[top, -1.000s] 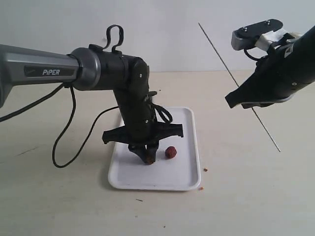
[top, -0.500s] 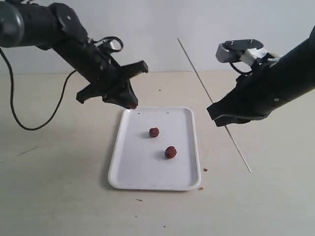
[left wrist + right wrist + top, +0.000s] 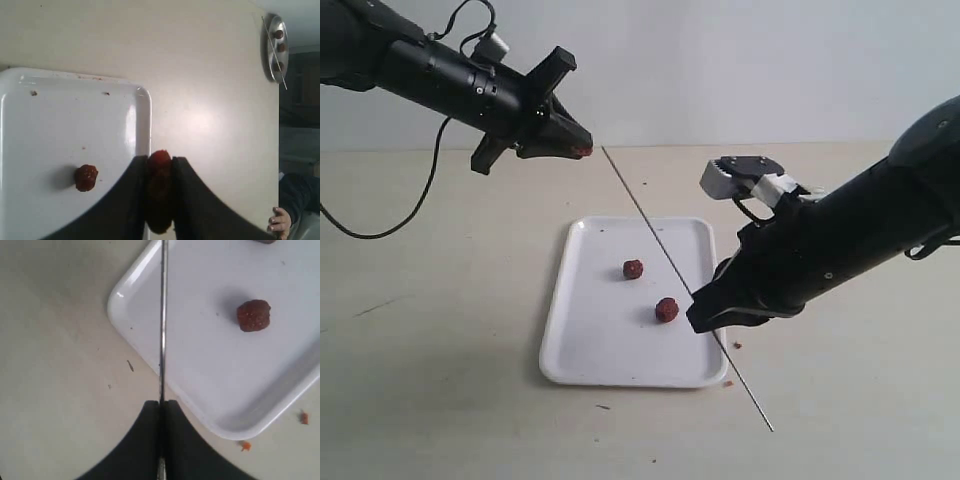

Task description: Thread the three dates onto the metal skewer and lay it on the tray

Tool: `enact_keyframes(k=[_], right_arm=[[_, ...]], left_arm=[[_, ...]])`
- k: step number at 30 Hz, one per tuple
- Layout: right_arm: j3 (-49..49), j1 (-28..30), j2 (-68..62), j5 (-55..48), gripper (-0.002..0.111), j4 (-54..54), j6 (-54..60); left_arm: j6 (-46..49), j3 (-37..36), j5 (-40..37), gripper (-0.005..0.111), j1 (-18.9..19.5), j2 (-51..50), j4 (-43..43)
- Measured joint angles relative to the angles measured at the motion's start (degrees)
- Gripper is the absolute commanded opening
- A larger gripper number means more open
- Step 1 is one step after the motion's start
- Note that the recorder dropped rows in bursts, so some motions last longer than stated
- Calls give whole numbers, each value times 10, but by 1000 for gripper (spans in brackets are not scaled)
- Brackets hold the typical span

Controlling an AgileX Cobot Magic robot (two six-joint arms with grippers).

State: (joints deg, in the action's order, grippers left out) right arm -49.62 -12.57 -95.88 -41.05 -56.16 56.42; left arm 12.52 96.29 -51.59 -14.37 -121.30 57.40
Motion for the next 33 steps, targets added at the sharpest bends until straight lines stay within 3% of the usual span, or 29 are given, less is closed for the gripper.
enact_keyframes(k=[33], right_arm=[[11,-1,-35,18,0,-89,75]], left_arm=[[22,0,-8,19,0,0,19]])
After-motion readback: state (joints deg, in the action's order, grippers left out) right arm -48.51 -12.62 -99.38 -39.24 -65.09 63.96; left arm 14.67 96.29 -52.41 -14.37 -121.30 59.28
